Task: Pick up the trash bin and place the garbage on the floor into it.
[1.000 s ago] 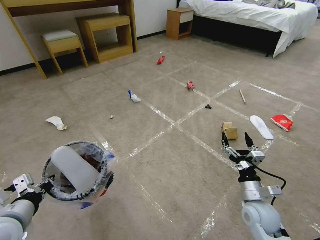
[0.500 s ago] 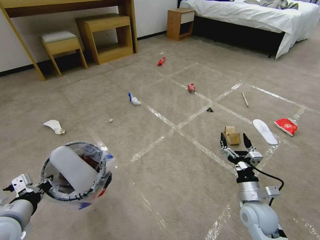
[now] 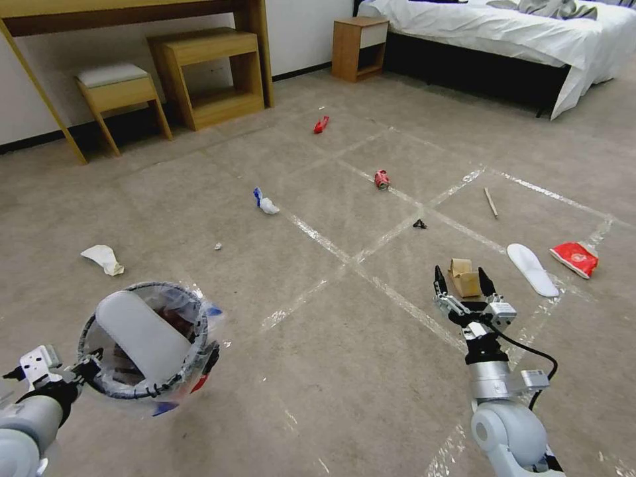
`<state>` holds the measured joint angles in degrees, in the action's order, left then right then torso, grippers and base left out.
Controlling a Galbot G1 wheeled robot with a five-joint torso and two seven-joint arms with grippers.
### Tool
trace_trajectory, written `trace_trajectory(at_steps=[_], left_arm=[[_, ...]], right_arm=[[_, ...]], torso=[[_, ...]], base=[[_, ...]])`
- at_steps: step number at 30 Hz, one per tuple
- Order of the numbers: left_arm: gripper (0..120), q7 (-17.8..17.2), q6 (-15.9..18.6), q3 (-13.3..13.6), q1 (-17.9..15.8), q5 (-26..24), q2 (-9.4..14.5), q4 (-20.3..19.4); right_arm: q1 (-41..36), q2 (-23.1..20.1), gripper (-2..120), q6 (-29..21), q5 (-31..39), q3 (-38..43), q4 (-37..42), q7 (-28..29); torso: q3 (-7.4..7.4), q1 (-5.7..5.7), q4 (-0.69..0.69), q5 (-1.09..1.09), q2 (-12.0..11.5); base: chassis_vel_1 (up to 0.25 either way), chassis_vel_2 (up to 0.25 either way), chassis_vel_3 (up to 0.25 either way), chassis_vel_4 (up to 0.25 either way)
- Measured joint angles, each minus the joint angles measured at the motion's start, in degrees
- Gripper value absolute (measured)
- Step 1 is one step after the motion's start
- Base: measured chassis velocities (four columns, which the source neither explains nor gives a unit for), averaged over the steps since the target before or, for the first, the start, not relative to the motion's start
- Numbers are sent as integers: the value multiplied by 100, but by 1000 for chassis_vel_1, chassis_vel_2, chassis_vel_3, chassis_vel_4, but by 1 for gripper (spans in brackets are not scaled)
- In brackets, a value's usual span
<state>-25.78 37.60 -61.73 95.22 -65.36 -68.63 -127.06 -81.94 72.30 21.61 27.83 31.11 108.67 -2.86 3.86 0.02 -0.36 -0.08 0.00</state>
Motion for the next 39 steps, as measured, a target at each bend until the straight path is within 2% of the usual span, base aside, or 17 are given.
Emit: trace_trajectory(at_steps=[20,39], left_arm=[[1,2,-12,96,-47,92,-105,74],[1,16,-27,88,-26,104,-110,77]], right_arm=[[88,-59,100,-55,17,-8,-58,5],[100,-93,99,-86,23,-1,-72,13]], torso=[[-1,0,1,0,0],[-1,0,0,0,0]], base=[[-75,84,75,-79],[-79,76,80,-81]])
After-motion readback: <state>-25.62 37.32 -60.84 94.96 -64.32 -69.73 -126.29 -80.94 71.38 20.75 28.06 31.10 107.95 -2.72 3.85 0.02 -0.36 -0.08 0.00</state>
